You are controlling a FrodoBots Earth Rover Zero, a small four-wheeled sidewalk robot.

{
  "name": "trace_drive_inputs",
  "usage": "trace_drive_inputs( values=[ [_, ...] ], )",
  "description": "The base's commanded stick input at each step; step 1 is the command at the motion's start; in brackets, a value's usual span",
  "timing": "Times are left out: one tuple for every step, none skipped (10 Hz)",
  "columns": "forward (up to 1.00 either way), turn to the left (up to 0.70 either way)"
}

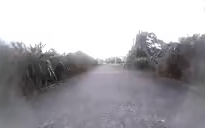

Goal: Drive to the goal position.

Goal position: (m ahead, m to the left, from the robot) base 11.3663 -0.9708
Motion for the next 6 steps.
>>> trace_drive_inputs(
  values=[
    [0.85, -0.30],
    [0.85, -0.34],
    [0.85, -0.34],
    [0.85, -0.34],
    [0.85, -0.34],
    [0.85, -0.34]
  ],
)
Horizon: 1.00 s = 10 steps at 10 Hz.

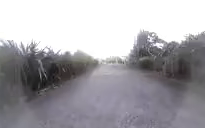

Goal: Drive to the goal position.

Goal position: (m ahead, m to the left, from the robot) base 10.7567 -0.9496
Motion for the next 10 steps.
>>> trace_drive_inputs(
  values=[
    [0.85, -0.34],
    [0.85, -0.29],
    [0.85, -0.22],
    [0.85, -0.17],
    [0.85, -0.17],
    [0.85, -0.16],
    [0.85, -0.16],
    [0.85, -0.16],
    [0.85, -0.16],
    [0.85, -0.17]
  ],
)
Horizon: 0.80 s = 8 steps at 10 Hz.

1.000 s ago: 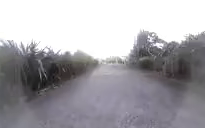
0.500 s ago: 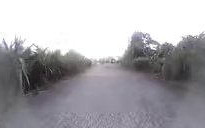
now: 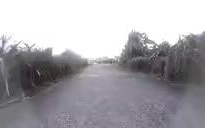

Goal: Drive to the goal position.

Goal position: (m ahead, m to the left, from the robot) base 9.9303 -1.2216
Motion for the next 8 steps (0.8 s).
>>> trace_drive_inputs(
  values=[
    [0.85, -0.17],
    [0.85, -0.17],
    [0.85, -0.17],
    [0.85, -0.17],
    [0.85, -0.17],
    [0.85, -0.17],
    [0.85, -0.17],
    [0.85, -0.17]
  ],
)
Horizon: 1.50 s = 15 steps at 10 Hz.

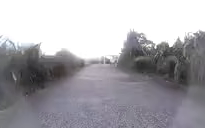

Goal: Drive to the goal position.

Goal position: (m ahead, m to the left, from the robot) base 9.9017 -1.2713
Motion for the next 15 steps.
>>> trace_drive_inputs(
  values=[
    [0.85, -0.15],
    [0.85, -0.13],
    [0.85, -0.12],
    [0.85, -0.12],
    [0.85, -0.11],
    [0.85, -0.11],
    [0.85, -0.11],
    [0.85, -0.11],
    [0.85, -0.11],
    [0.85, -0.11],
    [0.85, -0.10],
    [0.85, -0.10],
    [0.85, -0.10],
    [0.85, -0.09],
    [0.85, -0.09]
  ],
)
